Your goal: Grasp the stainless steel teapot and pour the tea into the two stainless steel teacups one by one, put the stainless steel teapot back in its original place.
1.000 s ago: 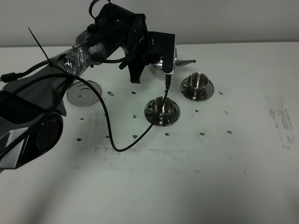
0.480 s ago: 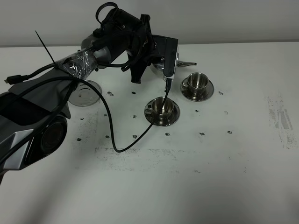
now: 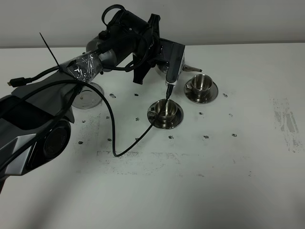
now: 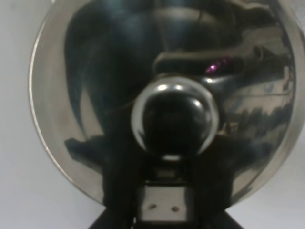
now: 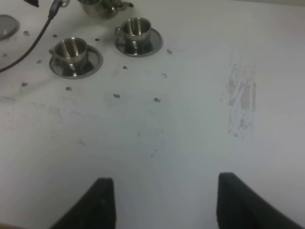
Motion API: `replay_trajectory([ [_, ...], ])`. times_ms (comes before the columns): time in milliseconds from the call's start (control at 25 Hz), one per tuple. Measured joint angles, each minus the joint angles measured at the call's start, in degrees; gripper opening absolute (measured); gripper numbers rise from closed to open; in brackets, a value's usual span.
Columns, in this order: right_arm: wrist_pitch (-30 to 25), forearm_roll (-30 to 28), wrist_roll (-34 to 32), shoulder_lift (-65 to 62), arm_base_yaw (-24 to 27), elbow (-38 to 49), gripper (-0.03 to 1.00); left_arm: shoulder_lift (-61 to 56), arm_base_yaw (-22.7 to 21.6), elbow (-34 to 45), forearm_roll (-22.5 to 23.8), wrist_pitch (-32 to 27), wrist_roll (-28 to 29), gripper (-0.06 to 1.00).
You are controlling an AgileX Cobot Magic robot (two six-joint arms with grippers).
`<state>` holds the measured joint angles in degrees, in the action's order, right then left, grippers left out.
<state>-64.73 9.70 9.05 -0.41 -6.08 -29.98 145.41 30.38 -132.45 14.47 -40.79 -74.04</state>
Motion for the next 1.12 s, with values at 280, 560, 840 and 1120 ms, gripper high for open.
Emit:
replay_trajectory([
  [280, 0.00, 0.00, 0.00, 0.00, 0.00, 0.00, 0.46, 0.00, 0.07, 0.00, 0.00, 0.04, -4.22, 0.19],
  [560, 0.00, 0.00, 0.00, 0.00, 0.00, 0.00, 0.46, 0.00, 0.07, 0.00, 2.00, 1.22, -4.56, 0.19],
  [840, 0.00, 0.00, 0.00, 0.00, 0.00, 0.00, 0.46, 0.00, 0.07, 0.00, 2.64, 2.45, -4.56, 0.19],
  [1120, 0.00, 0.00, 0.00, 0.00, 0.00, 0.00, 0.46, 0.00, 0.43, 0.00, 4.17, 4.35, -4.56, 0.19],
])
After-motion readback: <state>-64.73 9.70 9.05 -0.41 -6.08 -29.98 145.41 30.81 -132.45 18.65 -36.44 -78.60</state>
